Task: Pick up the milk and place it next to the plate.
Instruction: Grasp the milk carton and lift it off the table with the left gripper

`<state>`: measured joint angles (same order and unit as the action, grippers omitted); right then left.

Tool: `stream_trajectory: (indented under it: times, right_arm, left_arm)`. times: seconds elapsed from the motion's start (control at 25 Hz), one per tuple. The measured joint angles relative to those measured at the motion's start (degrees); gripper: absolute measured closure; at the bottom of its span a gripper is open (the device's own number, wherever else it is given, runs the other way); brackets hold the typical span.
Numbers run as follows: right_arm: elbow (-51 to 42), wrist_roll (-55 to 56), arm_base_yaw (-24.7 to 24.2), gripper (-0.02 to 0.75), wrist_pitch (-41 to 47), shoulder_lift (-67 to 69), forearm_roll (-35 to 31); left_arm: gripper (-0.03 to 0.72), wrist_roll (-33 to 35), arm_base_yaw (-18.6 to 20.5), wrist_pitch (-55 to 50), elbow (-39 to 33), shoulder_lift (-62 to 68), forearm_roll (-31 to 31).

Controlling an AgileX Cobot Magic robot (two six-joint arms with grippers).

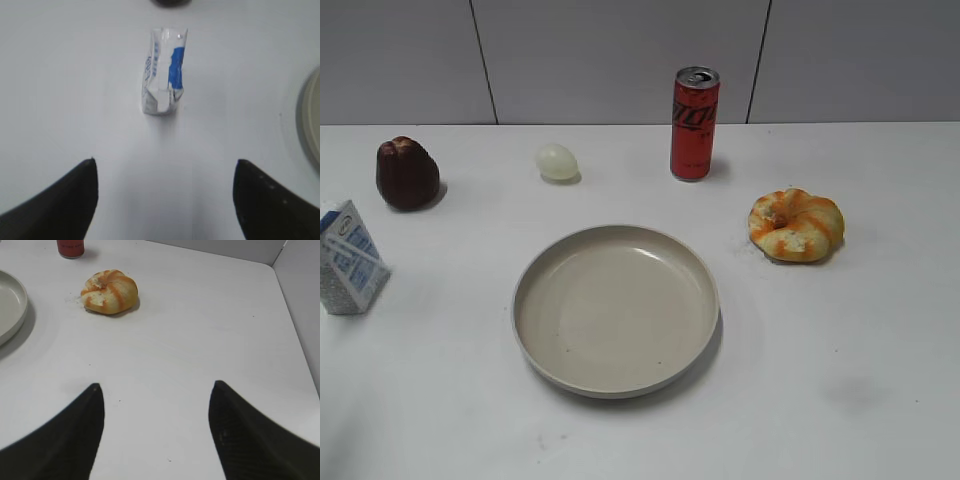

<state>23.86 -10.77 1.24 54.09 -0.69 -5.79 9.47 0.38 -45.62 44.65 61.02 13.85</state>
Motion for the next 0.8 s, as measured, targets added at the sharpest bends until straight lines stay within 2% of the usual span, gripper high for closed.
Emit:
stream_trajectory:
  times: [0.12, 0.24, 0.44, 0.8]
  right_arm:
    - [0.0, 0.0, 0.0, 0.241, 0.0, 0.0, 0.0]
    - [0.0, 0.0, 0.0, 0.241, 0.0, 0.0, 0.0]
    - [0.0, 0.0, 0.0, 0.241, 0.0, 0.0, 0.0]
    - [0.0, 0.0, 0.0, 0.241, 0.0, 0.0, 0.0]
  left_arm:
    - [0.053, -1.5, -4.1, 2.8, 3.8, 7.7, -1.5]
    - [0.061, -3.0, -6.4, 5.3, 6.8, 14.3, -4.3]
    - [0.074, -4.2, -6.6, 10.1, 8.7, 22.9, -8.9]
    - [0.093, -4.5, -4.9, 16.1, 9.0, 33.1, -9.9]
